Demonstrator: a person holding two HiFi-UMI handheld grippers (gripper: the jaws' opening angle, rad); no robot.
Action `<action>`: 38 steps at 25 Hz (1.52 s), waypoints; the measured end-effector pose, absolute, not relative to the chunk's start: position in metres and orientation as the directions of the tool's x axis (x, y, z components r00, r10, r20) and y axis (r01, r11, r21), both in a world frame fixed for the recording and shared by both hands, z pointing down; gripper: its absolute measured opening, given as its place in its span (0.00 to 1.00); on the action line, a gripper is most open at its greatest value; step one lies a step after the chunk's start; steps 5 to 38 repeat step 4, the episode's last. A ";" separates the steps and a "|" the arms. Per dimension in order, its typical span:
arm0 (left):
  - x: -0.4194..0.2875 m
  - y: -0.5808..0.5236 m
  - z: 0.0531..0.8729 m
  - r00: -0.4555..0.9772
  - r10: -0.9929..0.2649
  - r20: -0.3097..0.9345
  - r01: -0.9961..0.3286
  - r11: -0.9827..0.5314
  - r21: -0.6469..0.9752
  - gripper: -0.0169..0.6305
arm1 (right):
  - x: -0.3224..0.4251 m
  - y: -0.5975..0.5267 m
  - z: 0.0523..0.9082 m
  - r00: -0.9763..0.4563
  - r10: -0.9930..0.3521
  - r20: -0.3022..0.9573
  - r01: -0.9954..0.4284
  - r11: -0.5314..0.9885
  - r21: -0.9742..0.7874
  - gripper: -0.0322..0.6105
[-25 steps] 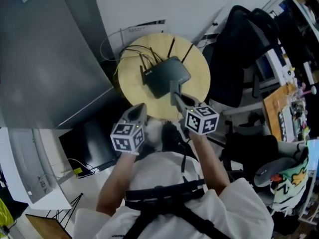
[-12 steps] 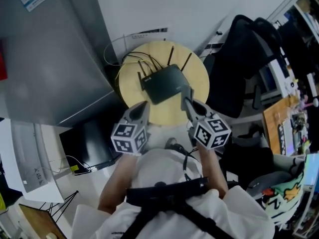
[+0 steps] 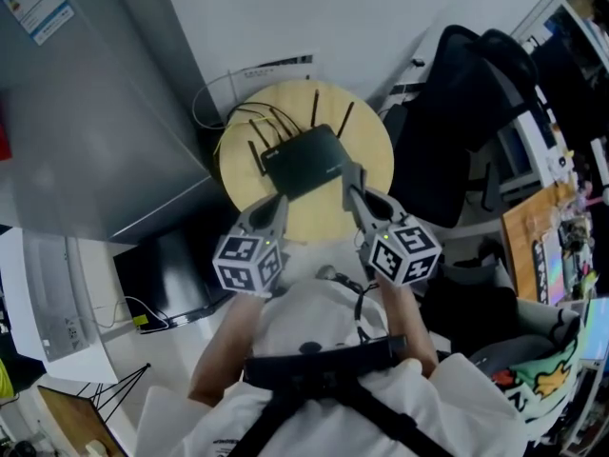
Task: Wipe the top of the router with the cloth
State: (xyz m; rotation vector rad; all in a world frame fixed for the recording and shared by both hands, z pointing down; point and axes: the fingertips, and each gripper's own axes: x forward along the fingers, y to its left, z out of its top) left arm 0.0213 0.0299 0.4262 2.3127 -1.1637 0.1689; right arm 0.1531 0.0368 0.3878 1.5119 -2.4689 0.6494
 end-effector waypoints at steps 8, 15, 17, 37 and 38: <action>0.029 0.030 0.425 0.615 -0.710 0.342 -0.779 -0.479 0.405 0.01 | 0.160 0.037 0.390 -0.479 -0.798 0.365 -0.874 0.393 -0.286 0.10; 0.029 0.030 0.425 0.615 -0.710 0.342 -0.779 -0.479 0.405 0.01 | 0.160 0.037 0.390 -0.479 -0.798 0.365 -0.874 0.393 -0.286 0.10; 0.029 0.030 0.425 0.615 -0.710 0.342 -0.779 -0.479 0.405 0.01 | 0.160 0.037 0.390 -0.479 -0.798 0.365 -0.874 0.393 -0.286 0.10; 0.029 0.030 0.425 0.615 -0.710 0.342 -0.779 -0.479 0.405 0.01 | 0.160 0.037 0.390 -0.479 -0.798 0.365 -0.874 0.393 -0.286 0.10; 0.029 0.030 0.425 0.615 -0.710 0.342 -0.779 -0.479 0.405 0.01 | 0.160 0.037 0.390 -0.479 -0.798 0.365 -0.874 0.393 -0.286 0.10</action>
